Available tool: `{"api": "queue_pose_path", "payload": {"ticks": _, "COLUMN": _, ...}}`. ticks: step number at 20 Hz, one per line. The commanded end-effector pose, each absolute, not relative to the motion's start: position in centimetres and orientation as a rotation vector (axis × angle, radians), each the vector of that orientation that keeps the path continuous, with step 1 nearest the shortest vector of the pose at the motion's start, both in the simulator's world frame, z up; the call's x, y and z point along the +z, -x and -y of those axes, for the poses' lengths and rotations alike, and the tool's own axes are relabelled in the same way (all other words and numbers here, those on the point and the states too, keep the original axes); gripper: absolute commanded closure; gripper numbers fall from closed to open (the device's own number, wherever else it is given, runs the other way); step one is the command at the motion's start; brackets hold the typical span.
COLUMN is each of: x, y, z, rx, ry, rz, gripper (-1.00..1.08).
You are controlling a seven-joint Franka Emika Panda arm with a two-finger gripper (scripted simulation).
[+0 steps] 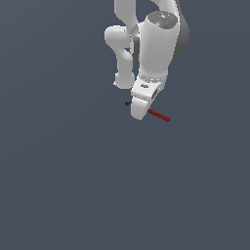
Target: Pick up the object and move it to a goal position.
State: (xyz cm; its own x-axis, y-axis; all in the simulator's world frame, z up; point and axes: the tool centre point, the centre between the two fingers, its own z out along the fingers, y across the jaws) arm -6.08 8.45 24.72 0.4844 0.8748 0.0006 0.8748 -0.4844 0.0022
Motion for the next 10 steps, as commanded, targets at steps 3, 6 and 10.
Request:
{"api": "queue_pose_path", "payload": {"ticks": 3, "x": 29.1, "y": 5.3, "z": -10.9, "rx": 0.002, "ry": -2.706, "rz": -1.594, "gripper": 1.08}}
{"api": "queue_pose_path", "payload": {"ticks": 6, "x": 31.9, "y": 4.6, "z": -12.4, "rx": 0.001, "ry": -2.707, "rz": -1.594, "gripper": 1.08}}
{"api": "queue_pose_path", "payload": {"ticks": 10, "x": 35.3, "y": 3.9, "z": -14.3, "rx": 0.001, "ry": -2.707, "rz": -1.594, "gripper": 1.08}}
